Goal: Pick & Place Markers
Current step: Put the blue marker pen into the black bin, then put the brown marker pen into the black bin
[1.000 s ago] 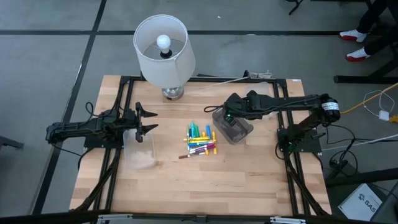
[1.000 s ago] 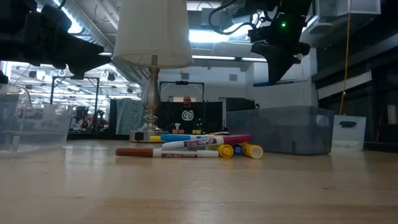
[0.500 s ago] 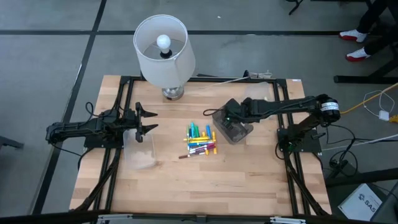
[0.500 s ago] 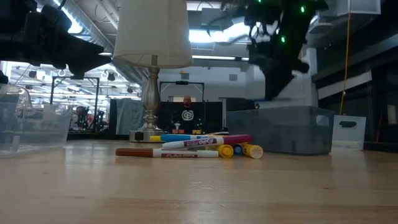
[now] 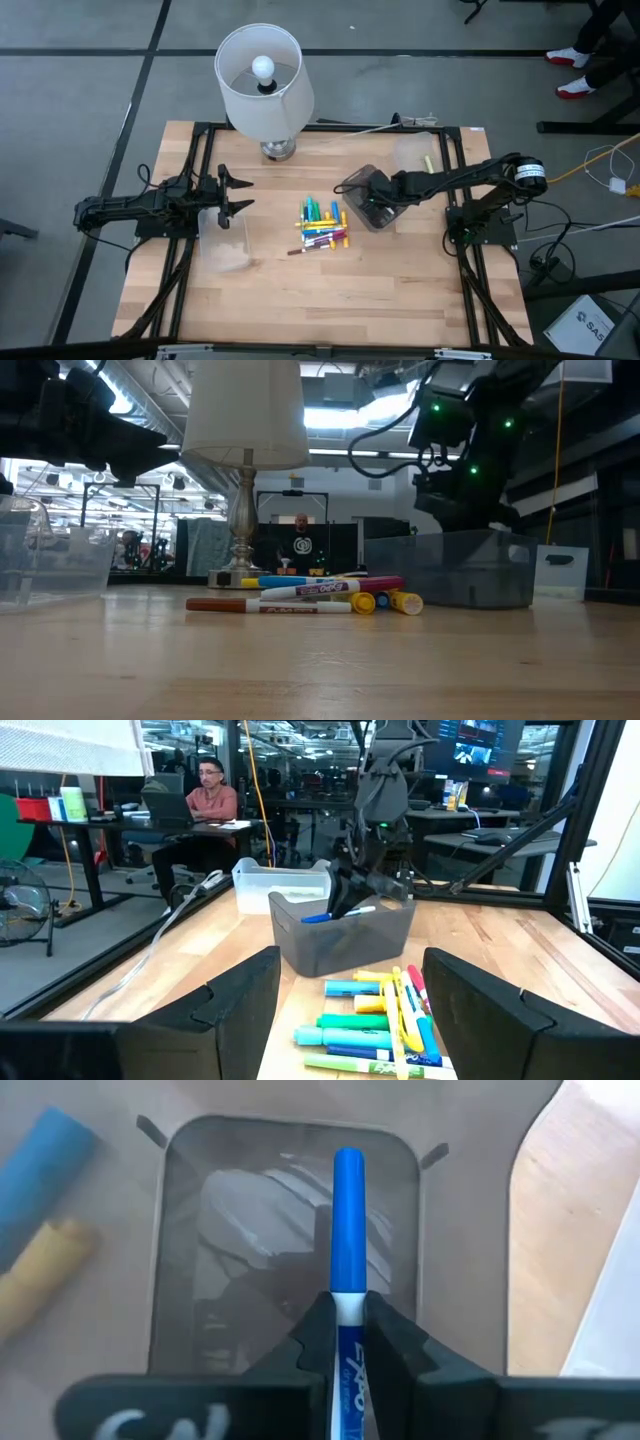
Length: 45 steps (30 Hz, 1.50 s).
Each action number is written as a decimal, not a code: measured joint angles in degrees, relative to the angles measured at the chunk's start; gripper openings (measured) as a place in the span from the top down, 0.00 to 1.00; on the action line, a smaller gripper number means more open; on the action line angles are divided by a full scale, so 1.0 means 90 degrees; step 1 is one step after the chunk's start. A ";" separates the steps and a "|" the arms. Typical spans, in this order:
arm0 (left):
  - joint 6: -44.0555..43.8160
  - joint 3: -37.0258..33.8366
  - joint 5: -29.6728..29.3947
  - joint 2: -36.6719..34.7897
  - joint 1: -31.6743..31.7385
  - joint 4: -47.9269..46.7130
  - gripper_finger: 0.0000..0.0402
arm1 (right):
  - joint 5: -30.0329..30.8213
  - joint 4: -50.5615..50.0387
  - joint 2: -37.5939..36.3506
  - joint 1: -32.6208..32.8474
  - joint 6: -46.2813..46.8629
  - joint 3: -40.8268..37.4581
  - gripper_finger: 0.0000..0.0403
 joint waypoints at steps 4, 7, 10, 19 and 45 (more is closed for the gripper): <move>0.0000 0.0000 -0.0001 0.0000 0.0001 0.0002 0.40 | -0.0023 0.0108 0.0000 0.0000 -0.0011 -0.0035 0.91; -0.0004 0.0000 -0.0001 0.0000 0.0002 0.0002 0.40 | -0.0030 0.0181 0.0000 -0.0032 -0.0042 -0.0024 0.91; -0.0005 0.0000 -0.0001 0.0000 0.0000 0.0002 0.40 | -0.0023 0.0289 0.0000 -0.0051 -0.0042 -0.0024 0.90; -0.0005 0.0000 -0.0001 0.0000 0.0000 0.0002 0.40 | -0.0023 0.0327 0.0000 -0.0049 -0.0049 -0.0019 0.89; 0.0000 0.0000 -0.0001 0.0000 0.0002 0.0000 0.40 | -0.0020 0.0373 -0.0002 -0.0049 -0.0174 -0.0012 0.75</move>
